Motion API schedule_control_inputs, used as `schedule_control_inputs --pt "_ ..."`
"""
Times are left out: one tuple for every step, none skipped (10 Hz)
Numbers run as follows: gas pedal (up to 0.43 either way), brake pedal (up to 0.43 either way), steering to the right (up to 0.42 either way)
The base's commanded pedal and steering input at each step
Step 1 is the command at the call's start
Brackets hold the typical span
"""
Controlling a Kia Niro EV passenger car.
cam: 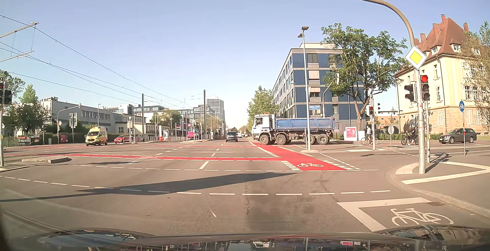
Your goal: Follow the waypoints while adhering to traffic rules and regulations
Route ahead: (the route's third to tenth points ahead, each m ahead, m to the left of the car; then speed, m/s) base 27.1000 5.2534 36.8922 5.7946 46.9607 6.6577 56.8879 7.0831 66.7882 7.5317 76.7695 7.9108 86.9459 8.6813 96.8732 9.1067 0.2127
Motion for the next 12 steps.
schedule_control_inputs --pt "0.0 0.116 -0.051" --pt "0.0 0.122 -0.051" --pt "0.0 0.128 -0.051" --pt "0.0 0.134 -0.051" --pt "0.0 0.134 -0.051" --pt "0.0 0.14 -0.051" --pt "0.0 0.152 -0.051" --pt "0.0 0.159 -0.051" --pt "0.0 0.171 -0.051" --pt "0.0 0.171 -0.051" --pt "0.0 0.171 -0.051" --pt "0.0 0.171 -0.051"
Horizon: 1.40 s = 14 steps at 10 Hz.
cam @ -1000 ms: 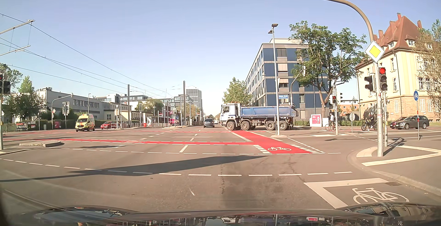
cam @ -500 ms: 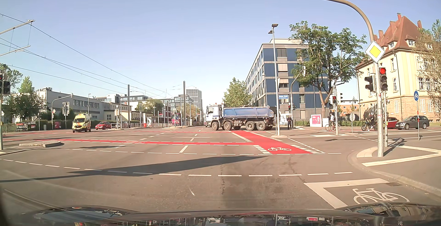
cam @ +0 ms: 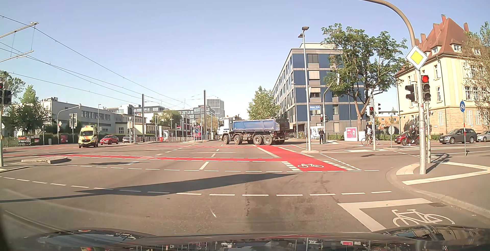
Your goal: Follow the waypoints while adhering to traffic rules and regulations
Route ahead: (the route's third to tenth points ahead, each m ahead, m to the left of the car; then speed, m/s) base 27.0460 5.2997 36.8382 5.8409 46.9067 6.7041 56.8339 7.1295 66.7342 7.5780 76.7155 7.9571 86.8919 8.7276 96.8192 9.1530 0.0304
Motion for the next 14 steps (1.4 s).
schedule_control_inputs --pt "0.0 0.171 -0.051" --pt "0.0 0.171 -0.051" --pt "0.0 0.171 -0.051" --pt "0.0 0.171 -0.051" --pt "0.0 0.171 -0.051" --pt "0.0 0.165 -0.051" --pt "0.0 0.171 -0.051" --pt "0.0 0.171 -0.051" --pt "0.0 0.165 -0.051" --pt "0.0 0.171 -0.051" --pt "0.0 0.165 -0.051" --pt "0.0 0.171 -0.051" --pt "0.0 0.171 -0.051" --pt "0.0 0.165 -0.051"
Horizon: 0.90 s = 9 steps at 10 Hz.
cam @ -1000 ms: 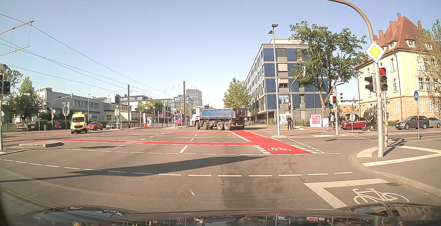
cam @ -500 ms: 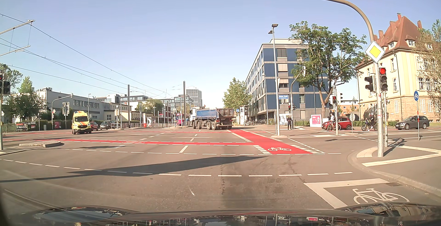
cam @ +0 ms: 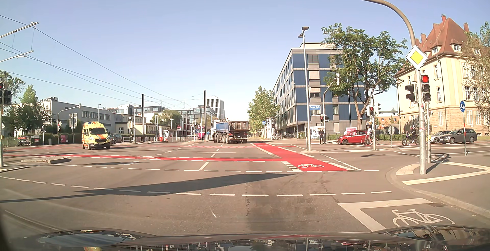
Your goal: Follow the waypoints while adhering to traffic rules and regulations
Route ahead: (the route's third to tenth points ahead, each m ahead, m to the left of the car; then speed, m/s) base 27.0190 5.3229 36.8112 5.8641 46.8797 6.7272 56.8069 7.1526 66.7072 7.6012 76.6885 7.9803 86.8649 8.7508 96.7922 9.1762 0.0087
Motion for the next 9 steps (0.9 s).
schedule_control_inputs --pt "0.0 0.165 -0.051" --pt "0.0 0.171 -0.051" --pt "0.0 0.171 -0.051" --pt "0.0 0.171 -0.051" --pt "0.0 0.165 -0.051" --pt "0.0 0.171 -0.051" --pt "0.0 0.171 -0.051" --pt "0.0 0.171 -0.051" --pt "0.0 0.165 -0.051"
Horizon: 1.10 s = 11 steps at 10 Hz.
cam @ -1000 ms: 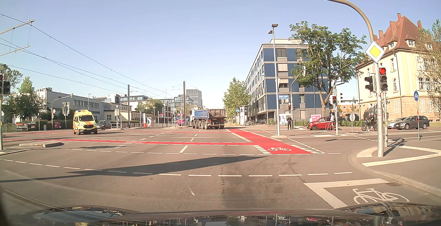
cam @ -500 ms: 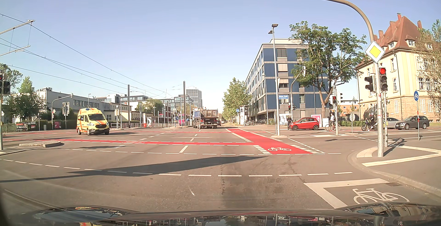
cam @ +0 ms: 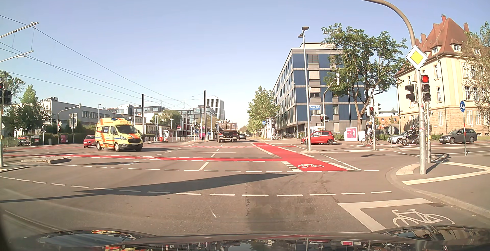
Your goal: Follow the waypoints while adhering to traffic rules and regulations
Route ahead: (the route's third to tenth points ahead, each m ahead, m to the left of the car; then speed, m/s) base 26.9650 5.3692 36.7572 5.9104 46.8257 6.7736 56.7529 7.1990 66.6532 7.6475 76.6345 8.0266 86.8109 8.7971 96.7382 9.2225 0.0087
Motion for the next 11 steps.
schedule_control_inputs --pt "0.0 0.171 -0.051" --pt "0.0 0.171 -0.051" --pt "0.0 0.171 -0.051" --pt "0.0 0.171 -0.051" --pt "0.0 0.171 -0.051" --pt "0.0 0.171 -0.051" --pt "0.0 0.177 -0.051" --pt "0.0 0.171 -0.051" --pt "0.0 0.171 -0.051" --pt "0.0 0.171 -0.051" --pt "0.0 0.171 -0.051"
